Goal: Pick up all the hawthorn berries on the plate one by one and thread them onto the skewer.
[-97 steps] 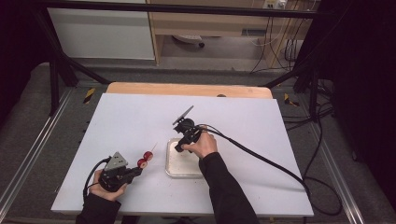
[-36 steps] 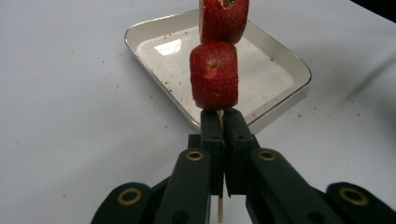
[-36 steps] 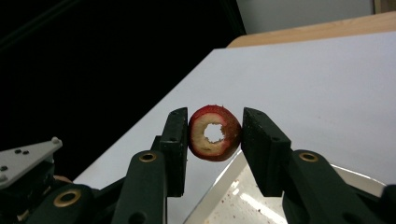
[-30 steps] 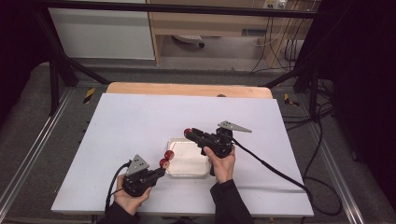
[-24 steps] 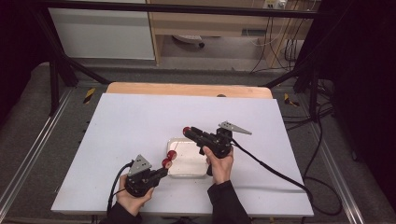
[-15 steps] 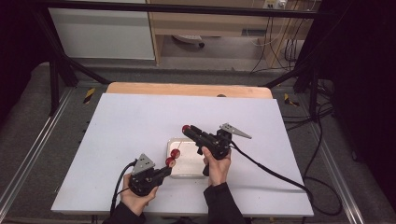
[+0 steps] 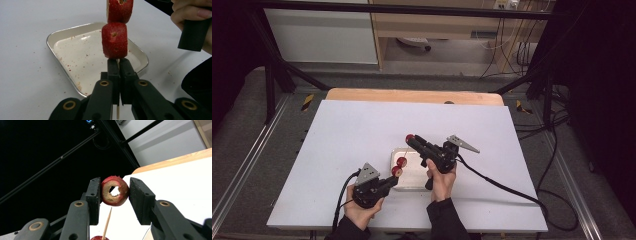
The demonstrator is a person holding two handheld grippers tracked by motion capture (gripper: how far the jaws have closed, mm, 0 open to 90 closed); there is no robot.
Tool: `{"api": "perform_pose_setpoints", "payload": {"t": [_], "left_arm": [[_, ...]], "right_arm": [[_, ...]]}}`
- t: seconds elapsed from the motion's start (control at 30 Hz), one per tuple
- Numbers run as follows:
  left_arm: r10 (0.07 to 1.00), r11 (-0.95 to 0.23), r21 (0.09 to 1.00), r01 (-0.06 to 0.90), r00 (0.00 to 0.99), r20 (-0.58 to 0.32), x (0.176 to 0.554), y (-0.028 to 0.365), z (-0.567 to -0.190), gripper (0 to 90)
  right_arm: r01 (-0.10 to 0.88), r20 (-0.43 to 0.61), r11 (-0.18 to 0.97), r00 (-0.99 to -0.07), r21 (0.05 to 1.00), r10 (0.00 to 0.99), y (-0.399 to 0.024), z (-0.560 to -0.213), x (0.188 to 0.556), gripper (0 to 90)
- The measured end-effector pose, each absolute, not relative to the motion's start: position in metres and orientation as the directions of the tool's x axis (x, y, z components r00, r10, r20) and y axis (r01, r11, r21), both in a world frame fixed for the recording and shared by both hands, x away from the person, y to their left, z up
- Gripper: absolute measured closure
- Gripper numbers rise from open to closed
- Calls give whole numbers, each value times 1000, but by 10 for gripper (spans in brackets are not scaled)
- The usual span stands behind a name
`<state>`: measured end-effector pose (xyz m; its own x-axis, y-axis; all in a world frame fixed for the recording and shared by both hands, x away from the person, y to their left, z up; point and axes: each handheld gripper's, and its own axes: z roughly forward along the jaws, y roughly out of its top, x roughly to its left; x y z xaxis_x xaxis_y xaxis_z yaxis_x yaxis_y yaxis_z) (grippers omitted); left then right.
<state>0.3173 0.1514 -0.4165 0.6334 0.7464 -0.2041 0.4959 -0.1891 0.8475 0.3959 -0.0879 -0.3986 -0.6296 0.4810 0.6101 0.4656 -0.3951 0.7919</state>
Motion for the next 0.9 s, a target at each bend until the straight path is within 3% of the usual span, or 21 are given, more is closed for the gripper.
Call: {"api": "perform_pose_setpoints", "payload": {"t": [0.9], "left_arm": [[759, -159, 850, 502, 613, -220, 320, 151, -418, 881]], "right_arm": [[486, 629, -402, -626, 777, 460, -78, -413, 386, 628]]}}
